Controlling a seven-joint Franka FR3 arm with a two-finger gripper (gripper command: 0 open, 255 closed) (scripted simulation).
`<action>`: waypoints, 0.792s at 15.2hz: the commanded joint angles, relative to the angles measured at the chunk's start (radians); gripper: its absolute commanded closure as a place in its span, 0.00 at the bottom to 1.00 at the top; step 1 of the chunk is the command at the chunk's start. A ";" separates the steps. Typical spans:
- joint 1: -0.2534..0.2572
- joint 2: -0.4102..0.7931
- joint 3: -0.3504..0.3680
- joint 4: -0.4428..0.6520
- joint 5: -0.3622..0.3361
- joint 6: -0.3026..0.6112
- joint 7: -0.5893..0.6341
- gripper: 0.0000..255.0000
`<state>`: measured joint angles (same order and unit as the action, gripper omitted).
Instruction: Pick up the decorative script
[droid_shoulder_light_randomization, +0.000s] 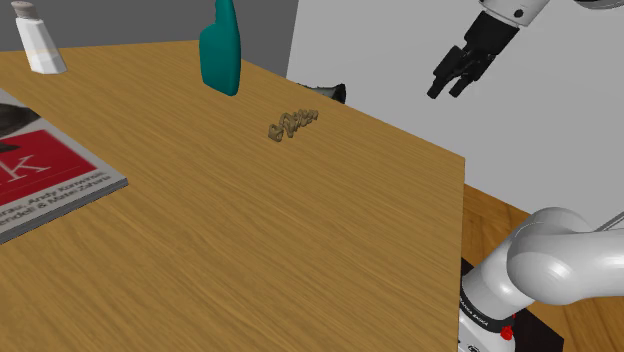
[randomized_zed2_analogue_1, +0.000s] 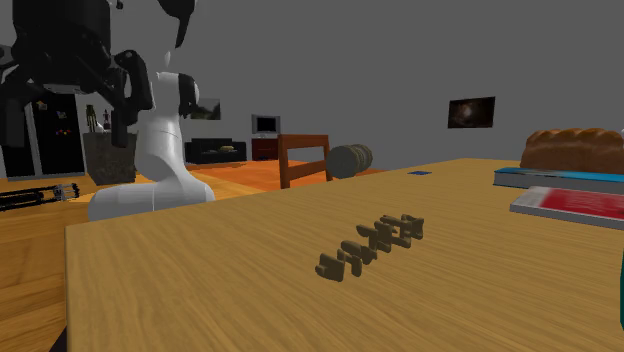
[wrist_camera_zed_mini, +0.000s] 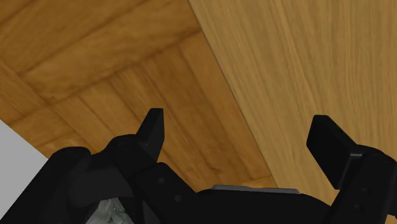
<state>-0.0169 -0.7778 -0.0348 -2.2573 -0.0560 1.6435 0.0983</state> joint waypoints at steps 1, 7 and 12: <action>0.000 0.000 0.000 0.000 0.000 0.000 0.000 0.00; -0.030 0.048 0.179 0.005 0.093 0.018 0.337 0.00; -0.063 0.150 0.323 0.070 0.151 0.042 0.616 0.00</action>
<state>-0.0742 -0.6490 0.2550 -2.2061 0.0820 1.6849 0.6470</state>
